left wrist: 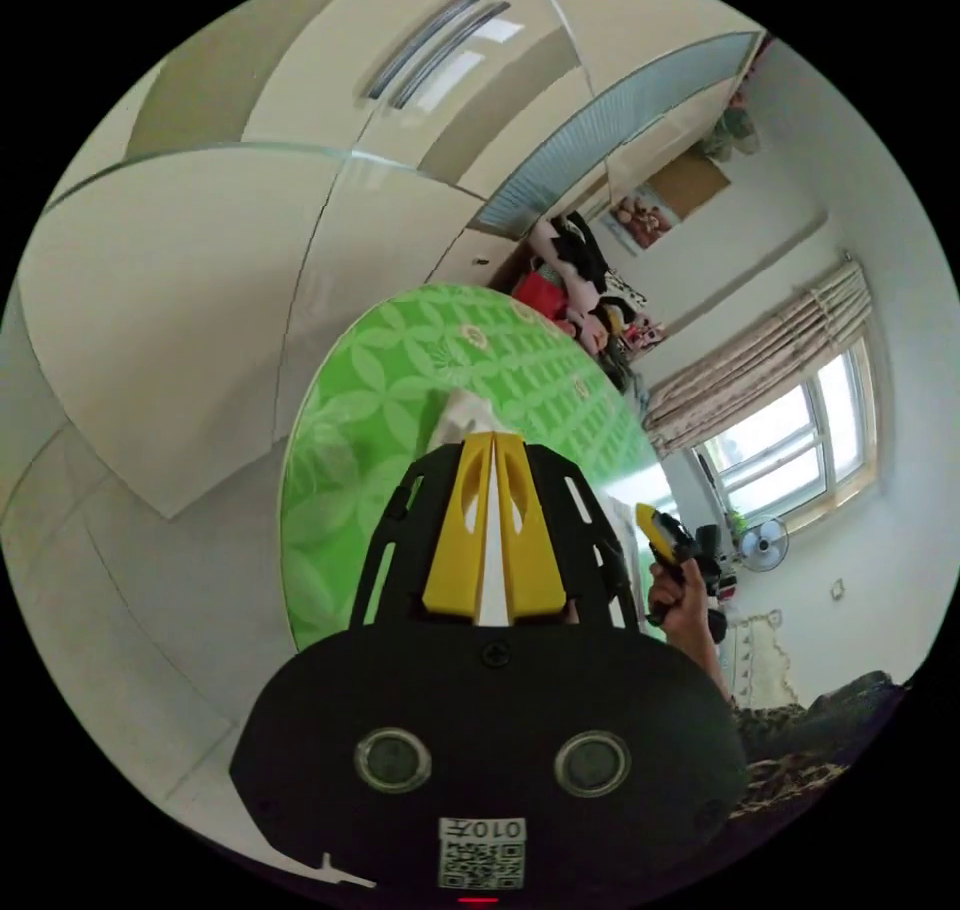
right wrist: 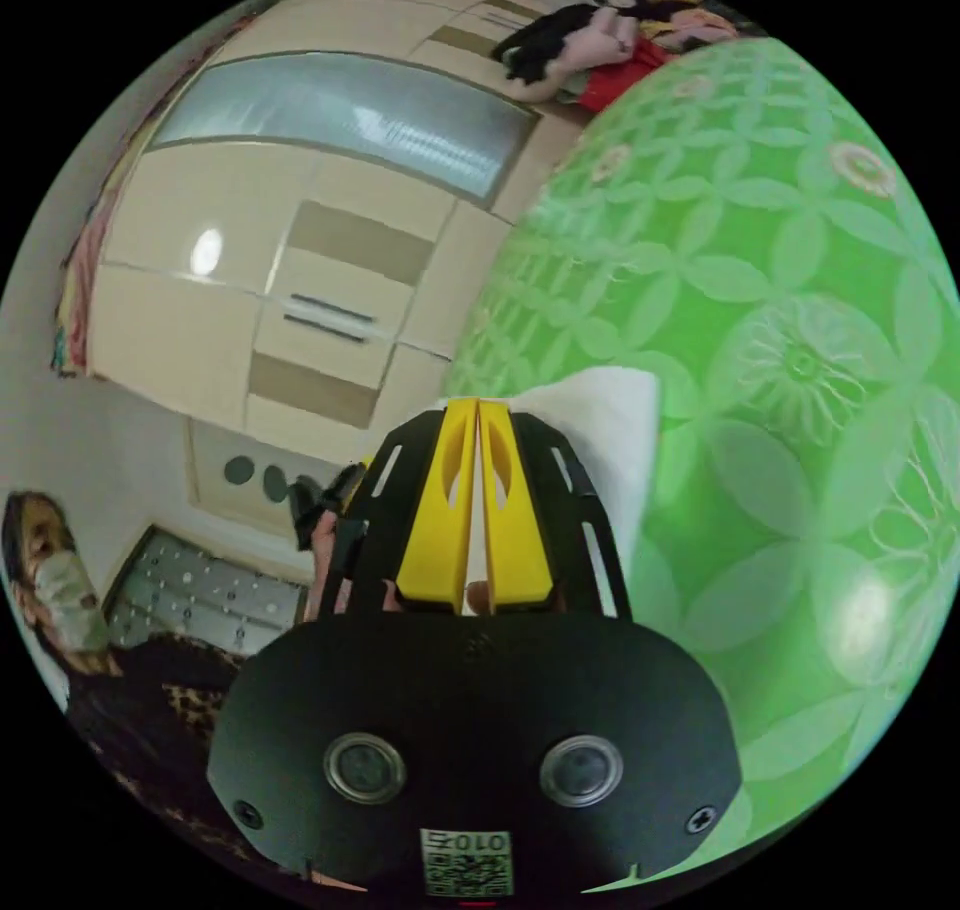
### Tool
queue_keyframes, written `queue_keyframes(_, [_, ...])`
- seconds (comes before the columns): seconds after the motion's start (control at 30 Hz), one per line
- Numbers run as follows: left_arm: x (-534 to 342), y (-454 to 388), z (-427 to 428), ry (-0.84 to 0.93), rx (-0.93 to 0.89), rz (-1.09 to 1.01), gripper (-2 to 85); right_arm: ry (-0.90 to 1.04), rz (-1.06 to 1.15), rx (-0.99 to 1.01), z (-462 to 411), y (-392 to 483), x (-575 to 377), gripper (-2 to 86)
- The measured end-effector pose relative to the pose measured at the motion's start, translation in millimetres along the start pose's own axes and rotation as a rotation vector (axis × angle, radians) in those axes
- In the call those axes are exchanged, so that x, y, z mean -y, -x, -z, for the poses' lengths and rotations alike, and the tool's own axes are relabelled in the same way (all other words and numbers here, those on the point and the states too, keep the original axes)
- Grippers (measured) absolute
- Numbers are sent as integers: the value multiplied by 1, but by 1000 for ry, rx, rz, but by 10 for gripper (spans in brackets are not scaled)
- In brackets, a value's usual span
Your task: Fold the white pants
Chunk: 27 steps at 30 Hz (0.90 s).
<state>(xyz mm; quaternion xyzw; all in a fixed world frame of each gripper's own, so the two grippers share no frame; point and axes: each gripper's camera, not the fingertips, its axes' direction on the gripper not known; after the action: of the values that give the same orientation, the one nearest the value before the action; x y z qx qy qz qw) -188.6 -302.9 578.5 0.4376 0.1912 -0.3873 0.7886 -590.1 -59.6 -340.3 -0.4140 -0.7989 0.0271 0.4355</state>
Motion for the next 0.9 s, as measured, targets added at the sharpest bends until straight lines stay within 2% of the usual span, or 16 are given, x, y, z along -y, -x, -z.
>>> queue_keyframes(0.07, [-32,13,3,16,29,66,-2,127,90,81,-26,25,11,49])
queue_keyframes(0.13, [-52,14,0,76,13,68,-2,285,154,14,-68,57,24,74])
queue_keyframes(0.23, [-79,6,-1,120,-17,49,-2,402,230,-45,-122,91,34,85])
queue_keyframes(0.37, [-93,-3,10,97,40,-25,-2,459,321,-162,-185,130,50,90])
queue_keyframes(0.47, [-104,-2,20,46,-16,-68,-2,532,433,-311,-232,153,63,113])
queue_keyframes(0.57, [-113,1,27,27,-14,-96,-2,690,493,-313,-268,159,70,128])
queue_keyframes(0.7, [-118,17,39,6,-86,-52,-2,848,625,-503,-306,164,55,91])
queue_keyframes(0.77, [-118,20,45,6,-102,-65,-3,862,651,-496,-310,169,51,58])
queue_keyframes(0.8, [-118,20,46,8,-107,-73,-3,810,646,-475,-304,174,53,34])
queue_keyframes(0.9, [-119,19,56,7,-121,-97,-2,730,553,-208,-283,173,64,23])
